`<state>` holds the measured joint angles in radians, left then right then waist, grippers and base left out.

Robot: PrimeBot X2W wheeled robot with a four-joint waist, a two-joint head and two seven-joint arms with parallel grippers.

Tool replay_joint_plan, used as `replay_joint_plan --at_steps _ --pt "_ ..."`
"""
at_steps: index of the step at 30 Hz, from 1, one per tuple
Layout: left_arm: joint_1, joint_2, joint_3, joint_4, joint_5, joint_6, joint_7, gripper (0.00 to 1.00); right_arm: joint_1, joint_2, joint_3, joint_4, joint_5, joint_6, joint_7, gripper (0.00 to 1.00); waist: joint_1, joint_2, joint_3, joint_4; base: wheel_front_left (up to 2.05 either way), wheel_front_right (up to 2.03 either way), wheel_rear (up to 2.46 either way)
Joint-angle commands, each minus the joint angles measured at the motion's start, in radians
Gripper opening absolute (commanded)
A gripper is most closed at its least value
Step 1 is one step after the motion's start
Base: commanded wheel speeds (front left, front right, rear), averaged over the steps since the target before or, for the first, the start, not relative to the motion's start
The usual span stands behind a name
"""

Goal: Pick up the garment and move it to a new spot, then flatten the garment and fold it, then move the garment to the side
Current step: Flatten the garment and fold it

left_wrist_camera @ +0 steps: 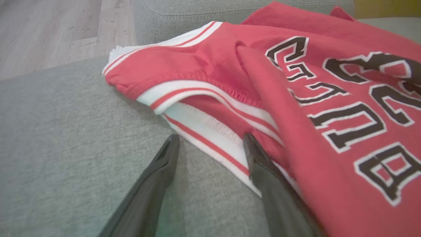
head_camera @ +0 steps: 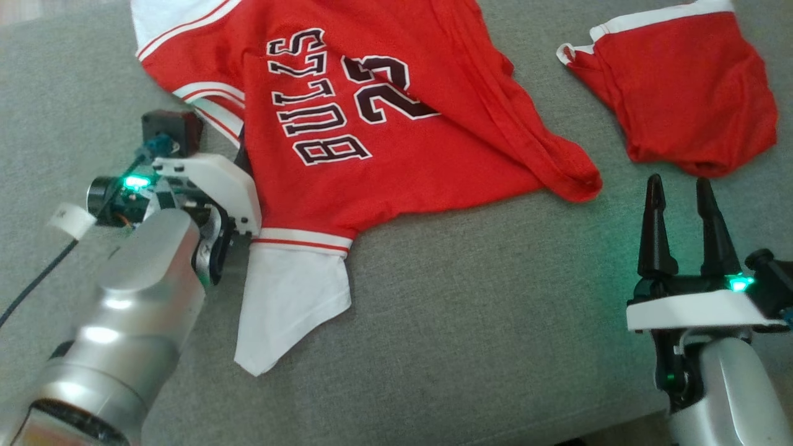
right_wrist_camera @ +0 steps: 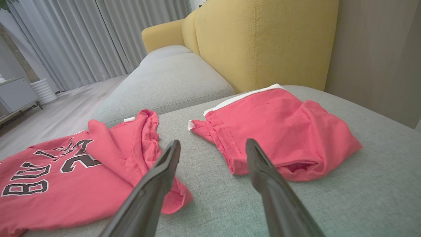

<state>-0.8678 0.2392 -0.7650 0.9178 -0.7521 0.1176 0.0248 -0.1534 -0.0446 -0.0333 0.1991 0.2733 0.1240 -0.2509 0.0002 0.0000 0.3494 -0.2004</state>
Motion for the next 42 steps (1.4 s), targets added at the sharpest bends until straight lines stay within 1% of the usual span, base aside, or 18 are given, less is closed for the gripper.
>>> replay_joint_plan --at_steps 1,7,8,9,13,16,22,25,26,28,35,38,42 --pt "-0.048 0.018 0.034 0.003 -0.007 -0.006 -0.001 1.00 -0.018 -0.006 0.022 -0.029 0.006 0.007 -0.011 1.00 -0.0002 0.0000 0.002 -0.004 0.00 0.00 0.00" --pt "-0.064 -0.006 0.018 0.087 -0.015 -0.032 0.036 1.00 -0.017 -0.006 0.025 -0.023 0.009 0.007 -0.011 1.00 -0.0002 0.0000 -0.003 -0.008 0.00 0.00 0.00" --pt "-0.065 -0.010 0.014 0.097 -0.014 -0.037 0.043 0.64 -0.017 -0.006 0.025 -0.023 0.009 0.007 -0.011 1.00 -0.0002 0.0000 -0.005 -0.008 0.00 0.00 0.00" --pt "-0.067 -0.013 0.009 0.106 -0.013 -0.042 0.049 0.01 -0.017 -0.006 0.024 -0.022 0.009 0.007 -0.011 1.00 -0.0002 0.0000 -0.006 -0.007 0.00 0.00 0.00" --pt "-0.072 -0.015 0.000 0.127 -0.012 -0.059 0.055 0.00 -0.018 -0.006 0.023 -0.019 0.007 0.007 -0.011 1.00 -0.0002 0.0000 -0.008 -0.003 0.00 0.00 0.00" --pt "-0.081 -0.002 -0.008 0.145 0.000 -0.062 0.037 0.00 -0.020 -0.006 0.021 -0.013 0.005 0.007 -0.011 1.00 -0.0002 0.0000 -0.019 0.001 0.00 0.00 0.00" --pt "-0.130 0.059 -0.021 0.157 0.030 -0.072 -0.003 0.00 -0.017 -0.006 0.023 -0.005 0.010 0.007 -0.011 1.00 -0.0002 0.0000 -0.047 0.019 0.00 0.00 0.00" --pt "-0.171 0.093 -0.032 0.154 0.047 -0.088 -0.002 0.00 -0.015 -0.006 0.026 -0.001 0.015 0.007 -0.011 1.00 -0.0002 0.0000 -0.059 0.033 0.00 0.00 0.00" --pt "-0.203 0.119 -0.039 0.152 0.058 -0.102 0.008 0.00 -0.016 -0.006 0.031 0.000 0.020 0.007 -0.011 1.00 -0.0002 0.0000 -0.064 0.039 0.00 0.00 0.00" --pt "-0.240 0.150 -0.051 0.152 0.075 -0.113 0.024 0.00 -0.019 -0.006 0.036 0.002 0.025 0.007 -0.011 1.00 -0.0002 0.0000 -0.066 0.044 0.00 0.00 0.00" --pt "-0.380 0.253 -0.102 0.152 0.148 -0.134 0.100 0.00 -0.024 -0.006 0.046 0.011 0.042 0.007 -0.011 1.00 -0.0002 0.0000 -0.064 0.050 0.00 0.00 0.00" --pt "-0.422 0.279 -0.121 0.154 0.167 -0.151 0.140 0.00 -0.027 -0.006 0.052 0.015 0.046 0.007 -0.011 1.00 -0.0002 0.0000 -0.063 0.047 0.00 0.00 0.00" --pt "-0.452 0.288 -0.147 0.149 0.184 -0.176 0.177 0.00 -0.030 -0.006 0.061 0.017 0.052 0.007 -0.011 1.00 -0.0002 0.0000 -0.061 0.041 0.00 0.00 0.00"
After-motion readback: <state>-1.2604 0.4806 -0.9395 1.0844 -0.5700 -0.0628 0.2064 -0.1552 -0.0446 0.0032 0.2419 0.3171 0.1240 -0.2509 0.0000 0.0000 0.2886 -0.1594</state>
